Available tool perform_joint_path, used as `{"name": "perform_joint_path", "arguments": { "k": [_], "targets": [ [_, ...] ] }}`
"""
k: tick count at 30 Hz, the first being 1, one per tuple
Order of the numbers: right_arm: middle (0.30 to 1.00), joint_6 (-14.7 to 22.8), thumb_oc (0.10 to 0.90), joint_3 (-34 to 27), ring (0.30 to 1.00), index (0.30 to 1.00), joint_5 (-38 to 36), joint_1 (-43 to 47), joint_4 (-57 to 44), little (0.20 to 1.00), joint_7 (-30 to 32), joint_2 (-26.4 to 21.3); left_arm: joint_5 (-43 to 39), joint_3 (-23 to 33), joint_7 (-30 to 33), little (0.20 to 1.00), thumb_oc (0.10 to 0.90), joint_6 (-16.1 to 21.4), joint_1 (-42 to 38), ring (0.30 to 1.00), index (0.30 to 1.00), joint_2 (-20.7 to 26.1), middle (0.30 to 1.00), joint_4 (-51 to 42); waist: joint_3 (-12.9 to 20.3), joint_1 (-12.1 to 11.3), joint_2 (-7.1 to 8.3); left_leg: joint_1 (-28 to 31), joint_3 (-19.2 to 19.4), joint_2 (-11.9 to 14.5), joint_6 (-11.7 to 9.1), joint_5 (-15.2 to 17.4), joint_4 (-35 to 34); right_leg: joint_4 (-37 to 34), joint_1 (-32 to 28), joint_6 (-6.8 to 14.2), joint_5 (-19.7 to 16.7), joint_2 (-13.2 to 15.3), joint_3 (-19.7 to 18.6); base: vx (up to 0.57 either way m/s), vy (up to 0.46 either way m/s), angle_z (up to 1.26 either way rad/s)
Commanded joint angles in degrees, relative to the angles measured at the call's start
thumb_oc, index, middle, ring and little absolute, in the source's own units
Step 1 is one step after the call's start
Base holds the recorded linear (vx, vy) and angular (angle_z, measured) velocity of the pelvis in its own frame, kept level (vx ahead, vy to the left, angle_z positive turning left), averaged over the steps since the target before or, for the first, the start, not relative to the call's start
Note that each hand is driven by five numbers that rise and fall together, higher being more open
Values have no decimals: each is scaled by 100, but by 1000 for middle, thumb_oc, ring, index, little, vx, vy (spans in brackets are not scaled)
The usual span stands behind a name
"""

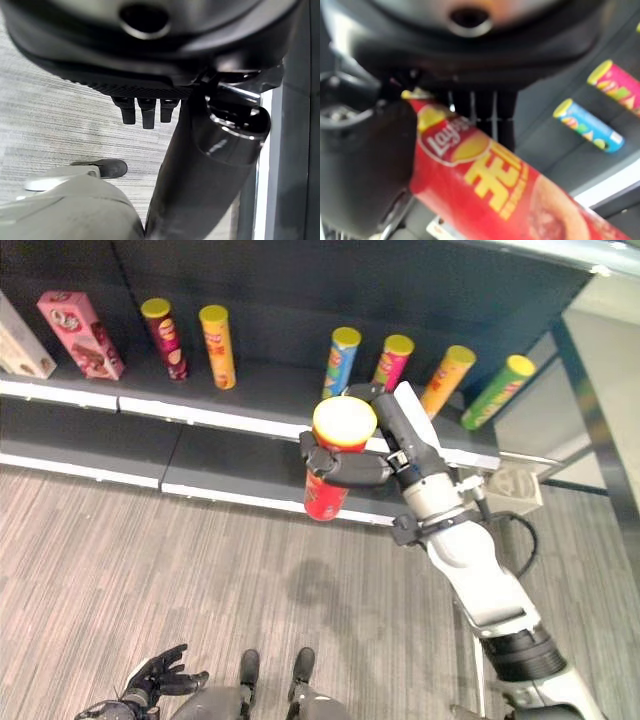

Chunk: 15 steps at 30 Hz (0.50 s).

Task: Put the goods on the table back onto the shelves and tidy them up.

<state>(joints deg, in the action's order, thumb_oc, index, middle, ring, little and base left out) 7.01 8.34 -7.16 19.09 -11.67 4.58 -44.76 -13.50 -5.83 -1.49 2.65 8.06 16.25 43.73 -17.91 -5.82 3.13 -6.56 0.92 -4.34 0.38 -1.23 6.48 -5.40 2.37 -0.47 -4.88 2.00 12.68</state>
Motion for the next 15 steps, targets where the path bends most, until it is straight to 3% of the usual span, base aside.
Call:
{"name": "perform_joint_path", "arguments": {
  "k": [1,2,3,4,6,7,8,9,10,12,13,15],
  "targets": [
    [300,461,400,-473,300,300,274,782,-481,300,502,-45,-118,-144,107,900,800,140,135,900,900,180,900,-135,111,-4,-42,-498,-156,564,-447,434,546,73,-317,539,534,200,-126,248,167,32],
    [300,432,400,-458,300,300,395,818,-452,300,572,19,-50,-192,102,900,800,138,166,900,900,265,900,-224,156,-60,-27,-661,-201,970,-479,-18,61,54,-347,613,595,304,-86,256,160,18],
    [300,435,400,-456,300,300,398,817,-448,300,575,22,-50,-192,101,900,800,135,171,900,900,269,900,-228,173,-58,-20,-646,-202,974,-491,-53,-1,58,-332,606,600,300,-84,310,233,7],
    [300,372,400,-441,300,300,478,844,-293,300,723,29,-16,-215,116,900,800,123,164,900,900,366,900,-274,220,-108,-58,-873,-253,1276,-560,-303,-620,40,-387,648,820,376,-92,178,120,0],
    [300,389,400,-458,300,300,501,832,-201,300,817,55,39,-242,151,900,800,118,159,900,900,394,900,-222,262,-147,-74,-931,-272,1406,-649,-479,-1047,40,-454,685,935,413,-100,308,242,-1],
    [300,339,400,-503,300,300,536,794,-191,300,862,27,57,-248,143,900,800,113,163,900,900,414,900,-201,353,-122,-200,-1037,-230,1502,-765,-504,-1148,40,-588,746,1044,503,-152,571,541,-9],
    [300,294,400,-595,300,300,617,698,-306,300,835,90,161,-249,145,900,800,107,203,900,900,376,900,-105,513,-164,-421,-909,-220,1487,-856,-680,-1148,40,-762,859,1054,646,-216,663,718,-28],
    [300,270,400,-664,300,300,753,648,-417,300,846,185,263,-233,156,900,800,127,220,900,900,392,900,-53,582,-167,-516,-761,-206,1332,-810,-754,-1107,40,-870,972,973,926,-253,477,531,-41],
    [300,263,400,-669,300,300,757,638,-429,300,845,190,264,-233,155,900,800,127,224,900,900,395,900,-54,578,-175,-501,-748,-191,1317,-802,-749,-1106,40,-876,982,974,946,-261,315,390,-53],
    [300,236,400,-641,300,300,937,744,-510,300,902,441,321,-152,187,900,800,121,258,900,900,509,900,-59,605,-241,-461,-561,53,1062,-587,-547,-906,276,-809,1093,810,1368,-351,220,355,-41],
    [300,236,400,-641,300,300,938,745,-510,300,902,443,321,-151,187,900,800,121,258,900,900,511,900,-59,606,-250,-455,-562,64,1059,-585,-544,-903,283,-799,1096,813,1375,-363,161,327,-30],
    [300,222,400,-549,300,300,1092,937,-556,300,968,661,221,43,303,900,800,111,284,900,900,572,900,26,551,-313,-448,-414,323,916,-338,-324,-802,833,-467,1115,654,1650,-311,95,309,-53]
  ]
}}
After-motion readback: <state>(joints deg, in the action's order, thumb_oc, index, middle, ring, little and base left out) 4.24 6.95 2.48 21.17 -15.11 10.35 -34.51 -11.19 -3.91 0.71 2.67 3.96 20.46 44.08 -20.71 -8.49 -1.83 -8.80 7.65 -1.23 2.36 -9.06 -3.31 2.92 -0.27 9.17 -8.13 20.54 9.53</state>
